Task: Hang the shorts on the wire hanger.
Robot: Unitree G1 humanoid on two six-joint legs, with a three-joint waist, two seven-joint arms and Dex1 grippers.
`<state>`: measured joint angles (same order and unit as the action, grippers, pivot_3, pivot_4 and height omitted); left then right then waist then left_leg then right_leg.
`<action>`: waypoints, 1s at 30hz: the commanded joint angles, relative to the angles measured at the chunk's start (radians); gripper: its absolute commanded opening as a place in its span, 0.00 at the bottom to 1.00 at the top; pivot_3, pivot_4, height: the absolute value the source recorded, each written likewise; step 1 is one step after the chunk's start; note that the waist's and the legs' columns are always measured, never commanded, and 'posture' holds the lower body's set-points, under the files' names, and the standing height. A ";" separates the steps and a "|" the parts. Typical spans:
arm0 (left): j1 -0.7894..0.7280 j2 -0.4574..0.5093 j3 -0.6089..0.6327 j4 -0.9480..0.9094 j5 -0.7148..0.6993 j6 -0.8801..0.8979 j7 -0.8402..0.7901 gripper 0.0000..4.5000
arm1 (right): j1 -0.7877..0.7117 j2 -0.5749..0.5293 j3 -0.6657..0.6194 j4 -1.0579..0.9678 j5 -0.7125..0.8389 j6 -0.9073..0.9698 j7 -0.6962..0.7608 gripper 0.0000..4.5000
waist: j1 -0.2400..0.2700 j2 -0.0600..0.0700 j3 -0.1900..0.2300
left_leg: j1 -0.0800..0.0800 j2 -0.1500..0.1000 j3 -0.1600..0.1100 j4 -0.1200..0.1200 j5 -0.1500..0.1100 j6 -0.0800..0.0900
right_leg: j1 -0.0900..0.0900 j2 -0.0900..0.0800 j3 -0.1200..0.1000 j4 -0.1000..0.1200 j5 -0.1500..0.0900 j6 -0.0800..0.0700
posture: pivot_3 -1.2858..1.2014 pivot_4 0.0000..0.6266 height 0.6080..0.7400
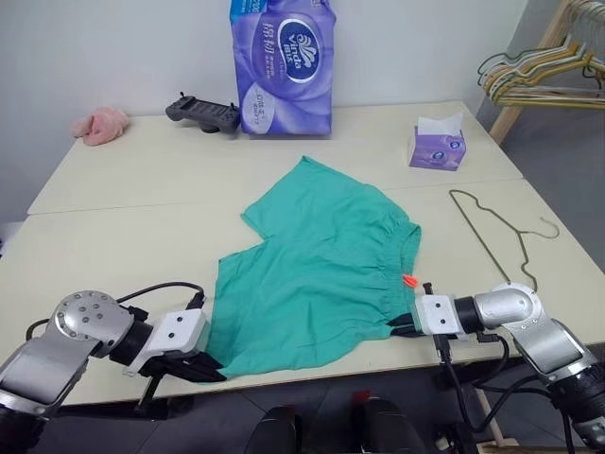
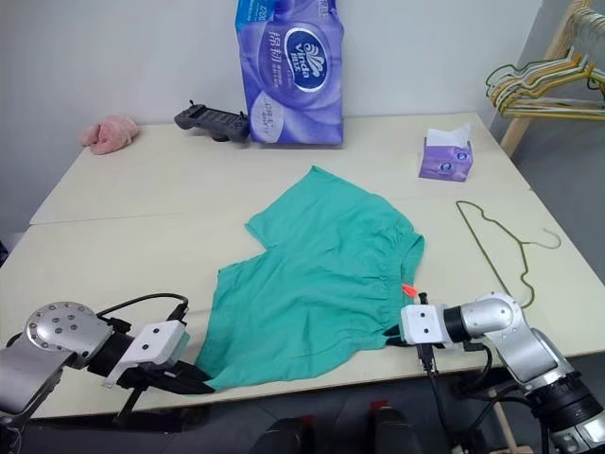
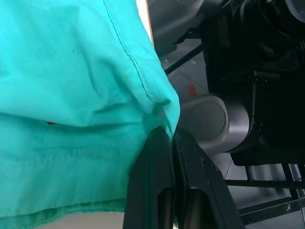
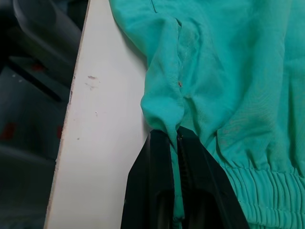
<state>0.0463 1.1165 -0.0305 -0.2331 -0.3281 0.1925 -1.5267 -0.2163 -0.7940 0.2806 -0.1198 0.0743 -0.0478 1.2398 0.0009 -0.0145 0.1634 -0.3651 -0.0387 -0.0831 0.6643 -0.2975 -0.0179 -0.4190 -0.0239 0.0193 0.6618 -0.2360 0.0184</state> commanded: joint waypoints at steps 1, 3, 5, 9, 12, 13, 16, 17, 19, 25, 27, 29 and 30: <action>0.008 0.023 0.031 -0.007 -0.014 -0.018 -0.018 0.01 | 0.019 -0.025 -0.032 -0.060 0.039 0.024 0.009 0.00 | 0.000 0.000 0.000 | 0.000 0.000 0.000 0.000 0.000 0.000 | 0.000 0.000 0.000 0.000 0.000 0.000 | 0.54 0.19 1.00; 0.005 0.021 0.027 0.009 -0.006 -0.034 -0.020 0.01 | 0.030 -0.029 -0.035 -0.076 0.047 0.038 0.003 0.00 | 0.000 0.000 0.000 | 0.000 0.000 0.000 0.000 0.000 0.000 | 0.000 0.000 0.000 0.000 0.000 0.000 | 0.54 0.19 1.00; 0.005 0.023 0.026 0.018 -0.002 -0.043 -0.023 0.01 | 0.045 -0.034 -0.041 -0.096 0.058 0.058 -0.003 0.00 | 0.000 0.000 0.000 | 0.000 0.000 0.000 0.000 0.000 0.000 | 0.000 0.000 0.000 0.000 0.000 0.000 | 0.54 0.19 1.00; 0.017 0.033 0.027 0.020 -0.004 -0.053 -0.030 0.01 | 0.081 -0.048 -0.054 -0.131 0.064 0.074 -0.002 0.00 | 0.000 -0.001 0.000 | 0.000 0.000 0.000 0.000 0.000 0.000 | 0.000 0.000 0.000 0.000 0.000 0.000 | 0.54 0.19 1.00; 0.008 0.035 0.020 0.031 -0.004 -0.061 -0.031 0.01 | 0.101 -0.050 -0.052 -0.157 0.069 0.092 -0.006 0.00 | 0.000 -0.001 0.000 | 0.000 0.000 0.000 0.000 0.000 0.000 | 0.000 0.000 0.000 0.000 0.000 0.000 | 0.54 0.19 1.00; 0.004 0.035 0.018 0.034 -0.004 -0.062 -0.032 0.01 | 0.103 -0.048 -0.051 -0.163 0.072 0.102 -0.009 0.00 | 0.000 -0.001 0.000 | 0.000 0.000 0.000 0.000 0.000 0.000 | 0.000 0.000 0.000 0.000 0.000 0.000 | 0.54 0.19 1.00; -0.001 0.038 0.013 0.037 -0.006 -0.059 -0.039 0.01 | 0.099 -0.044 -0.052 -0.170 0.087 0.133 -0.011 0.00 | 0.000 -0.001 0.000 | 0.000 0.000 0.000 0.000 0.000 0.000 | 0.000 0.000 0.000 0.000 0.000 0.000 | 0.54 0.19 1.00; -0.004 0.039 0.012 0.038 -0.007 -0.056 -0.042 0.01 | 0.097 -0.045 -0.053 -0.173 0.094 0.146 -0.011 0.00 | 0.000 -0.001 0.000 | 0.000 0.000 0.000 0.000 0.000 0.000 | 0.000 0.000 0.000 0.000 0.000 0.000 | 0.54 0.19 1.00; -0.010 0.040 0.011 0.041 -0.011 -0.044 -0.049 0.10 | 0.093 -0.048 -0.056 -0.175 0.100 0.158 -0.011 0.13 | 0.000 -0.001 0.000 | 0.000 0.000 0.000 0.000 0.000 0.000 | 0.000 0.000 0.000 0.000 0.000 0.000 | 0.54 0.19 1.00; -0.027 0.039 0.011 0.059 -0.012 -0.043 -0.066 0.47 | 0.086 -0.060 -0.060 -0.189 0.116 0.177 0.006 0.56 | -0.001 -0.001 -0.001 | 0.000 0.000 0.000 0.000 0.000 0.000 | 0.000 0.000 0.000 0.000 0.000 0.000 | 0.54 0.20 1.00; -0.032 0.040 0.013 0.065 -0.012 -0.041 -0.070 0.61 | 0.085 -0.070 -0.061 -0.202 0.130 0.188 0.019 0.71 | -0.001 -0.001 -0.001 | 0.000 0.000 0.000 0.000 0.000 0.000 | 0.000 0.000 -0.001 0.000 0.000 0.000 | 0.54 0.20 1.00; -0.032 0.048 0.015 0.066 -0.015 -0.036 -0.080 0.74 | 0.091 -0.091 -0.067 -0.220 0.145 0.191 0.039 0.86 | -0.001 -0.001 -0.001 | 0.000 0.000 0.000 0.000 0.000 0.000 | 0.000 0.000 -0.001 0.000 0.000 0.000 | 0.54 0.20 1.00; -0.030 0.056 0.016 0.065 -0.020 -0.034 -0.085 0.81 | 0.096 -0.104 -0.071 -0.230 0.155 0.198 0.050 0.94 | -0.001 -0.001 0.000 | 0.000 0.000 0.000 0.000 0.000 0.000 | 0.000 0.000 0.000 0.000 0.000 0.000 | 0.54 0.20 1.00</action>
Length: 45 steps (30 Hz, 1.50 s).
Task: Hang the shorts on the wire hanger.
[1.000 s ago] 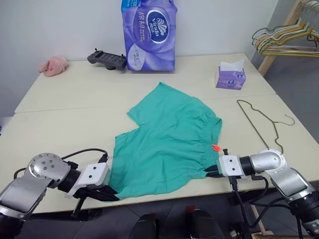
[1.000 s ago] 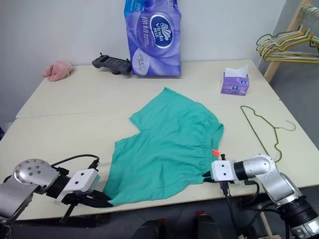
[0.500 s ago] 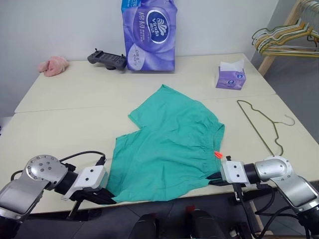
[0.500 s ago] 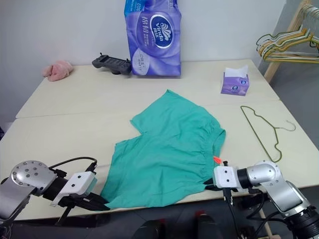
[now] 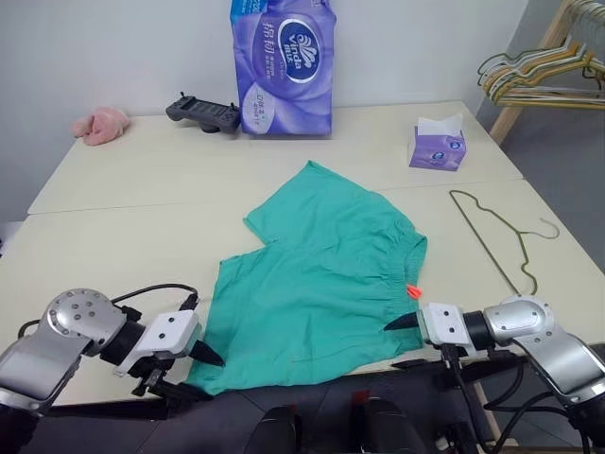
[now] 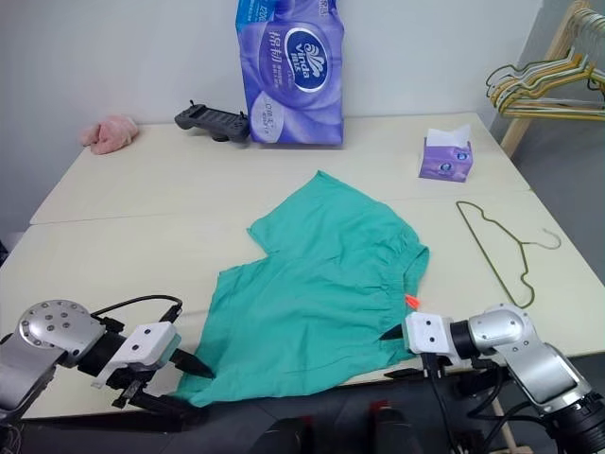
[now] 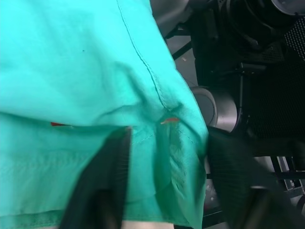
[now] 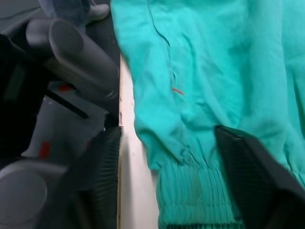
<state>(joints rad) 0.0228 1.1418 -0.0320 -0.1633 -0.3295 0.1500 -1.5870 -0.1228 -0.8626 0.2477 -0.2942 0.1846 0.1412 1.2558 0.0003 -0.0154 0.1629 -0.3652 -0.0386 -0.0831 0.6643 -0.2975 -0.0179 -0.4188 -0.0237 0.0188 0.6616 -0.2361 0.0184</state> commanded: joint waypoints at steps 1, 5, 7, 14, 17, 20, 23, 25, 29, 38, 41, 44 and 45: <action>-0.006 0.035 0.017 -0.005 -0.022 0.011 -0.026 0.87 | 0.004 -0.044 -0.041 -0.062 0.051 0.014 0.041 1.00 | 0.000 0.000 0.000 | 0.000 0.000 0.000 0.000 0.000 0.000 | 0.000 0.000 0.000 0.000 0.000 0.000 | 0.54 0.20 1.00; 0.030 0.176 0.014 -0.017 -0.125 0.064 -0.027 0.99 | 0.031 -0.138 -0.102 -0.150 0.176 0.138 0.103 1.00 | 0.000 0.000 0.000 | 0.000 0.000 0.000 0.000 0.000 0.000 | 0.000 0.000 -0.001 0.000 0.000 0.000 | 0.54 0.20 1.00; 0.044 0.278 0.004 -0.001 -0.203 0.083 -0.027 0.99 | 0.042 -0.207 -0.146 -0.218 0.287 0.264 0.138 1.00 | -0.001 -0.002 0.001 | 0.000 0.001 -0.001 0.000 0.000 0.000 | 0.000 0.000 -0.001 0.000 0.000 -0.001 | 0.54 0.19 1.00; -0.243 0.161 0.003 0.125 -0.276 0.251 0.011 0.99 | -0.115 -0.170 -0.237 -0.230 0.528 0.575 -0.018 1.00 | -0.001 -0.001 0.000 | 0.002 0.001 0.000 0.000 0.000 0.001 | 0.005 0.001 -0.004 -0.002 -0.004 0.003 | 0.54 0.20 1.00; -0.392 0.042 0.022 0.156 -0.284 0.328 0.114 0.99 | -0.183 -0.114 -0.268 -0.176 0.546 0.646 -0.120 1.00 | 0.001 -0.002 0.000 | 0.001 0.001 0.000 0.001 0.000 0.000 | 0.005 0.001 -0.004 -0.002 -0.004 0.003 | 0.53 0.20 1.00; -0.534 -0.203 0.075 0.129 -0.276 0.334 0.410 0.99 | -0.221 -0.029 -0.321 -0.111 0.506 0.666 -0.287 1.00 | 0.011 -0.003 -0.001 | 0.001 -0.001 -0.001 0.003 0.000 0.000 | 0.005 -0.001 -0.004 -0.001 -0.002 0.000 | 0.52 0.19 1.00; -0.446 -0.362 0.060 -0.082 -0.314 0.374 0.542 0.99 | -0.189 0.028 -0.304 -0.067 0.371 0.597 -0.424 1.00 | 0.010 -0.006 -0.003 | 0.000 -0.001 -0.003 0.004 0.000 -0.001 | 0.004 -0.007 -0.001 -0.001 -0.001 0.001 | 0.52 0.19 1.00; -0.363 -0.403 -0.006 -0.218 -0.278 0.342 0.550 0.99 | -0.181 0.042 -0.292 -0.007 0.268 0.577 -0.529 1.00 | -0.004 -0.007 -0.004 | -0.001 -0.002 0.001 0.003 0.001 -0.005 | 0.001 -0.010 0.001 -0.001 -0.001 0.002 | 0.51 0.19 1.00; -0.359 -0.432 -0.029 -0.235 -0.246 0.283 0.527 0.99 | -0.208 0.018 -0.345 0.098 0.151 0.566 -0.650 1.00 | -0.008 -0.007 -0.003 | -0.001 -0.003 0.006 0.002 0.001 -0.006 | -0.003 -0.010 0.011 0.002 -0.001 0.002 | 0.49 0.20 1.00; -0.488 -0.563 -0.059 -0.014 -0.108 0.075 0.547 0.99 | -0.120 -0.120 -0.429 0.147 0.070 0.634 -0.648 1.00 | -0.029 -0.003 -0.005 | 0.001 -0.002 0.008 0.003 -0.002 0.001 | 0.000 -0.001 0.015 0.000 -0.001 0.004 | 0.47 0.22 1.00; -0.517 -0.614 -0.095 0.029 -0.068 0.015 0.536 0.99 | -0.143 -0.157 -0.429 0.195 0.078 0.744 -0.624 1.00 | -0.037 -0.003 -0.005 | 0.001 -0.002 0.010 0.003 -0.002 0.001 | -0.001 -0.001 0.017 0.000 -0.001 0.004 | 0.46 0.22 1.00; -0.526 -0.642 -0.117 0.047 -0.038 -0.021 0.537 0.99 | -0.184 -0.175 -0.410 0.284 0.064 0.772 -0.607 1.00 | -0.045 -0.002 -0.006 | 0.002 -0.002 0.011 0.002 -0.002 0.002 | -0.001 -0.001 0.018 0.000 -0.001 0.004 | 0.46 0.22 1.00; -0.527 -0.648 -0.119 0.046 -0.037 -0.019 0.541 0.99 | -0.198 -0.178 -0.404 0.308 0.061 0.771 -0.600 1.00 | -0.050 -0.002 -0.006 | 0.002 -0.002 0.011 0.002 -0.003 0.002 | -0.001 -0.001 0.018 0.000 -0.001 0.004 | 0.46 0.22 1.00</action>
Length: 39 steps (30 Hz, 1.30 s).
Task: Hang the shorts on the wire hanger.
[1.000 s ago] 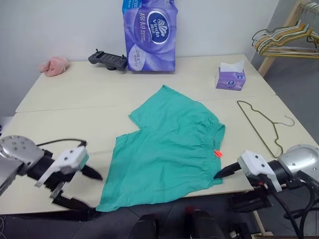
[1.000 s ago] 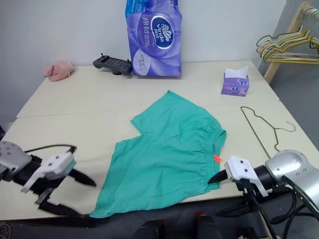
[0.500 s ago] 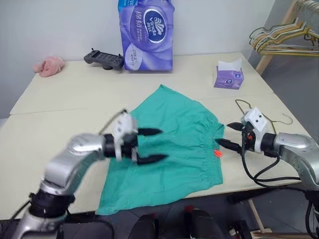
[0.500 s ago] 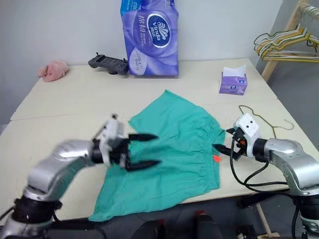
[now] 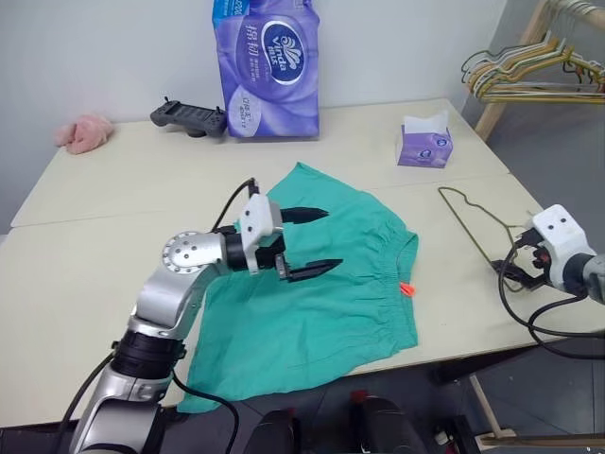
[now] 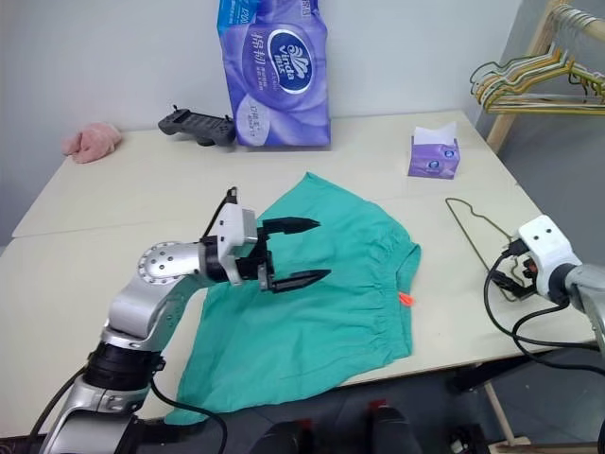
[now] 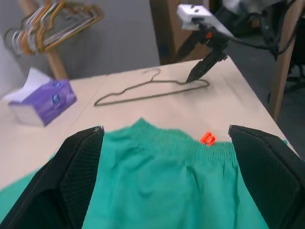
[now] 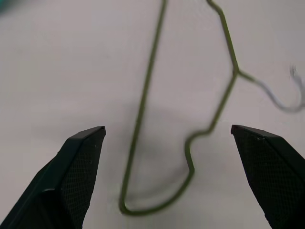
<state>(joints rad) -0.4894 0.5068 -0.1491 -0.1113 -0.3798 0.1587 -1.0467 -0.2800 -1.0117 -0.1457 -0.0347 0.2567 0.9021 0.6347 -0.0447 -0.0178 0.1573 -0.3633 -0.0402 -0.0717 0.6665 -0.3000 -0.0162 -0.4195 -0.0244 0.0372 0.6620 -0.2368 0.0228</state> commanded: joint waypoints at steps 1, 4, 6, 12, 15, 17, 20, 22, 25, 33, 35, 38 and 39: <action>-0.014 -0.017 -0.004 -0.009 0.012 -0.025 -0.002 0.99 | -0.059 -0.031 -0.004 0.075 -0.012 0.013 0.029 1.00 | -0.009 0.000 0.000 | 0.000 0.000 0.000 0.000 0.000 0.000 | 0.000 0.000 0.000 0.000 0.000 0.000 | 0.46 0.22 1.00; 0.003 -0.019 -0.013 -0.030 0.013 -0.026 -0.017 0.99 | -0.130 -0.027 0.029 0.171 -0.021 0.007 0.055 1.00 | -0.015 0.000 0.000 | 0.000 0.001 0.000 -0.001 0.000 0.001 | 0.000 0.000 0.000 0.000 0.000 0.000 | 0.46 0.22 1.00; 0.012 -0.019 -0.017 -0.041 0.012 -0.024 -0.024 0.99 | -0.171 -0.024 0.057 0.221 -0.030 -0.002 0.075 1.00 | -0.016 0.000 0.000 | 0.000 0.001 0.001 -0.001 0.000 0.001 | 0.000 0.001 0.001 0.000 0.000 0.000 | 0.47 0.22 1.00; 0.022 -0.037 -0.026 -0.076 0.009 -0.005 0.000 0.99 | -0.326 0.003 0.169 0.407 -0.087 -0.064 0.149 1.00 | -0.016 0.000 0.000 | 0.000 0.001 0.000 -0.001 0.000 0.001 | -0.001 0.001 0.001 0.000 0.000 0.000 | 0.47 0.22 1.00; 0.029 -0.042 -0.029 -0.082 0.013 0.004 0.011 0.99 | -0.369 0.012 0.208 0.473 -0.108 -0.083 0.185 1.00 | -0.014 0.000 0.000 | 0.000 0.000 0.000 -0.001 0.000 0.001 | 0.000 0.001 0.001 0.000 0.000 0.000 | 0.48 0.22 1.00; 0.035 -0.047 -0.032 -0.094 0.013 0.016 0.021 0.99 | -0.391 0.019 0.235 0.514 -0.129 -0.110 0.206 1.00 | -0.013 0.000 0.000 | 0.000 0.000 0.000 0.000 0.000 0.001 | 0.000 0.001 0.001 0.000 0.000 0.000 | 0.48 0.22 1.00; 0.040 -0.050 -0.032 -0.111 0.006 0.034 0.034 0.99 | -0.423 0.039 0.253 0.578 -0.155 -0.133 0.218 1.00 | -0.012 0.000 0.000 | 0.000 0.000 0.000 0.000 0.000 0.001 | 0.000 0.000 0.001 0.000 0.000 0.000 | 0.49 0.23 1.00; 0.045 -0.045 -0.031 -0.120 0.005 0.038 0.034 0.99 | -0.437 0.048 0.259 0.610 -0.168 -0.150 0.228 1.00 | -0.012 0.000 0.000 | 0.000 0.000 0.000 0.000 0.000 0.001 | -0.001 0.000 0.001 0.000 0.000 0.000 | 0.49 0.22 1.00; 0.043 -0.041 -0.030 -0.119 0.007 0.040 0.035 0.99 | -0.461 0.065 0.266 0.682 -0.193 -0.186 0.234 1.00 | -0.011 0.000 0.000 | 0.000 0.000 0.000 0.000 0.000 0.001 | -0.001 0.000 0.001 0.000 0.000 0.000 | 0.49 0.23 1.00; 0.048 -0.037 -0.029 -0.133 0.006 0.051 0.038 0.99 | -0.539 0.103 0.221 0.844 -0.198 -0.148 0.210 1.00 | -0.011 0.000 0.000 | 0.000 0.000 0.000 0.000 0.000 0.001 | 0.000 0.000 0.001 0.000 0.000 0.000 | 0.49 0.23 1.00; 0.050 -0.036 -0.029 -0.135 0.006 0.052 0.037 0.99 | -0.553 0.105 0.207 0.886 -0.202 -0.138 0.197 1.00 | -0.011 0.000 0.000 | 0.000 0.000 0.000 0.000 0.000 0.001 | -0.001 0.000 0.001 0.000 0.000 0.000 | 0.49 0.24 1.00; 0.048 -0.033 -0.028 -0.134 0.005 0.055 0.034 0.99 | -0.561 0.106 0.196 0.928 -0.206 -0.130 0.194 1.00 | -0.009 0.000 0.000 | 0.000 0.000 0.000 0.000 0.000 0.001 | 0.000 0.000 0.001 0.000 0.000 0.000 | 0.49 0.25 1.00; 0.046 -0.032 -0.028 -0.133 0.005 0.055 0.033 0.99 | -0.563 0.108 0.191 0.938 -0.203 -0.118 0.199 1.00 | -0.008 0.000 0.000 | 0.000 0.000 0.000 0.000 0.000 0.001 | 0.000 0.000 0.001 0.000 0.000 0.000 | 0.49 0.25 1.00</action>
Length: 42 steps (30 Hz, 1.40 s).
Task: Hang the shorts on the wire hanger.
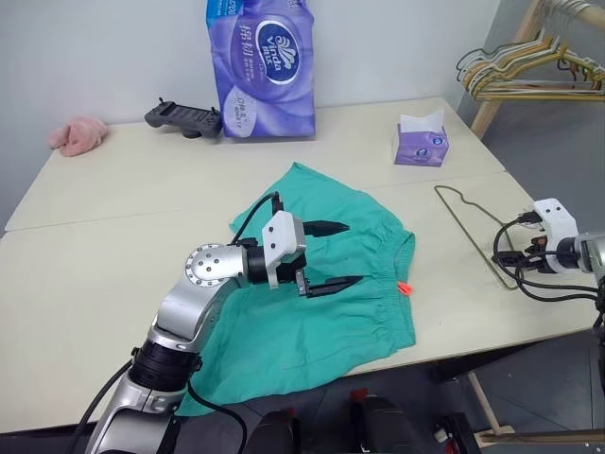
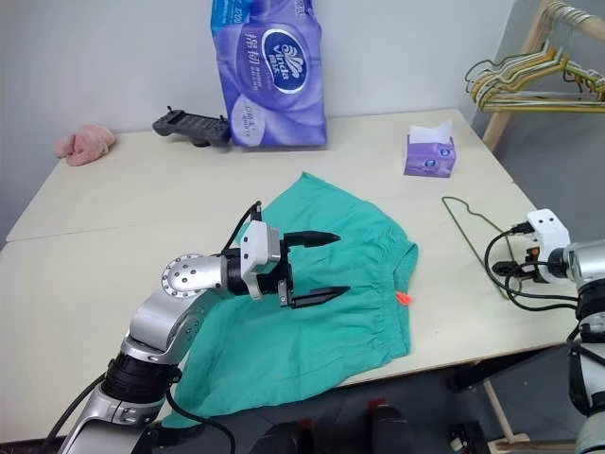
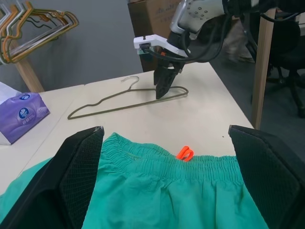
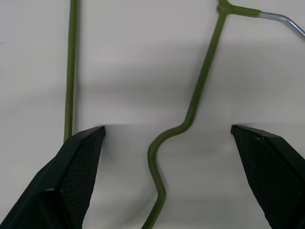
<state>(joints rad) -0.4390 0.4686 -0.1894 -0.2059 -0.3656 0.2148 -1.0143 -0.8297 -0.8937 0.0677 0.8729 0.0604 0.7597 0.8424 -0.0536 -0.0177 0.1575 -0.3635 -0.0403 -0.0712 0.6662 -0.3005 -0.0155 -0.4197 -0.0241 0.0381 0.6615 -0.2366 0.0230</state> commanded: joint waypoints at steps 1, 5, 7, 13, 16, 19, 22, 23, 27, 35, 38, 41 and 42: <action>-0.007 0.006 0.012 -0.036 -0.009 0.000 0.000 0.99 | -0.014 -0.008 -0.025 0.034 -0.003 0.038 -0.001 1.00 | 0.001 0.000 0.000 | 0.000 0.000 0.000 0.000 0.000 0.000 | 0.000 0.000 0.000 0.000 0.000 0.000 | 0.49 0.25 1.00; -0.012 0.011 0.012 -0.031 -0.008 0.003 -0.006 0.99 | 0.008 0.005 -0.013 0.005 -0.001 0.056 0.035 1.00 | 0.001 0.000 0.000 | 0.000 0.000 0.000 0.000 0.000 0.000 | 0.000 0.000 0.000 0.000 0.000 0.000 | 0.49 0.26 1.00; -0.014 0.014 0.013 -0.030 -0.009 0.004 -0.007 1.00 | 0.026 0.008 -0.003 -0.018 -0.004 0.052 0.049 0.96 | 0.001 0.000 0.000 | 0.000 0.000 0.000 0.000 0.000 0.000 | 0.000 0.000 0.000 0.000 0.000 0.000 | 0.49 0.27 1.00; -0.022 0.022 0.017 -0.024 -0.009 0.007 -0.009 1.00 | 0.079 0.013 0.011 -0.108 0.002 0.079 0.091 0.59 | 0.001 -0.002 0.001 | 0.000 0.001 -0.001 0.000 0.000 0.000 | 0.000 0.000 -0.001 0.000 0.000 0.000 | 0.50 0.27 1.00; -0.025 0.025 0.019 -0.024 -0.008 0.009 -0.008 1.00 | 0.086 0.018 0.014 -0.116 -0.008 0.060 0.087 0.35 | 0.000 -0.002 0.001 | 0.001 0.001 -0.001 -0.001 0.000 0.000 | 0.001 0.000 -0.001 0.000 0.000 0.000 | 0.50 0.27 1.00; -0.025 0.027 0.021 -0.021 0.000 0.003 -0.004 1.00 | 0.080 0.026 0.010 -0.114 -0.011 0.050 0.082 0.13 | 0.000 -0.002 0.001 | 0.001 0.001 -0.001 -0.001 0.000 0.000 | 0.001 0.000 -0.001 0.000 0.000 0.000 | 0.50 0.27 1.00; -0.023 0.030 0.021 -0.025 -0.003 0.006 -0.004 1.00 | 0.076 0.031 0.019 -0.118 -0.021 0.026 0.082 0.00 | 0.000 -0.003 0.001 | 0.001 0.001 -0.001 0.000 0.000 0.000 | 0.001 0.000 -0.001 0.000 0.000 0.000 | 0.50 0.27 1.00; -0.022 0.031 0.021 -0.026 -0.003 0.007 -0.005 1.00 | 0.074 0.033 0.021 -0.119 -0.025 0.019 0.081 0.00 | 0.000 -0.003 0.001 | 0.001 0.001 -0.001 0.000 0.000 0.000 | 0.001 0.000 -0.001 0.000 0.000 0.000 | 0.50 0.27 1.00; -0.024 0.033 0.021 -0.024 -0.005 0.008 -0.004 1.00 | 0.073 0.033 0.020 -0.116 -0.038 -0.006 0.083 0.00 | -0.001 -0.004 0.001 | 0.001 0.001 -0.001 0.000 0.000 0.000 | 0.001 0.000 -0.001 0.000 0.000 0.000 | 0.50 0.27 1.00; -0.034 0.034 0.032 -0.006 0.003 0.005 0.014 1.00 | 0.054 0.005 -0.021 -0.152 -0.097 -0.231 -0.027 0.00 | -0.001 -0.003 0.003 | 0.001 0.001 -0.001 0.000 0.000 0.000 | 0.001 0.000 0.000 0.000 0.000 0.000 | 0.50 0.26 1.00; -0.058 0.023 0.052 0.024 0.002 0.019 0.046 1.00 | 0.040 0.009 -0.062 -0.185 -0.084 -0.297 -0.098 0.00 | 0.001 0.000 0.005 | 0.000 0.000 0.000 0.000 0.000 0.000 | -0.001 0.000 0.000 0.000 0.000 0.000 | 0.49 0.26 1.00; -0.081 0.014 0.062 0.042 -0.003 0.035 0.065 1.00 | 0.060 0.013 -0.088 -0.245 -0.072 -0.328 -0.125 0.00 | 0.000 0.000 0.005 | 0.000 0.000 0.000 -0.001 0.000 0.000 | -0.001 0.000 0.000 0.000 0.000 0.000 | 0.49 0.25 1.00; -0.086 0.011 0.064 0.044 -0.002 0.037 0.067 1.00 | 0.070 0.012 -0.097 -0.263 -0.073 -0.338 -0.141 0.00 | 0.000 0.000 0.005 | 0.000 0.000 0.000 -0.001 0.000 0.000 | -0.001 0.000 0.000 0.000 0.000 0.000 | 0.49 0.25 1.00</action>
<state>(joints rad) -0.5113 0.4859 -0.1450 -0.1504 -0.3570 0.2540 -0.9584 -0.7583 -0.8730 0.0119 0.6624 -0.0172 0.4565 0.7295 -0.0538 -0.0175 0.1623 -0.3637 -0.0398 -0.0714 0.6655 -0.3005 -0.0155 -0.4203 -0.0240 0.0382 0.6612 -0.2366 0.0231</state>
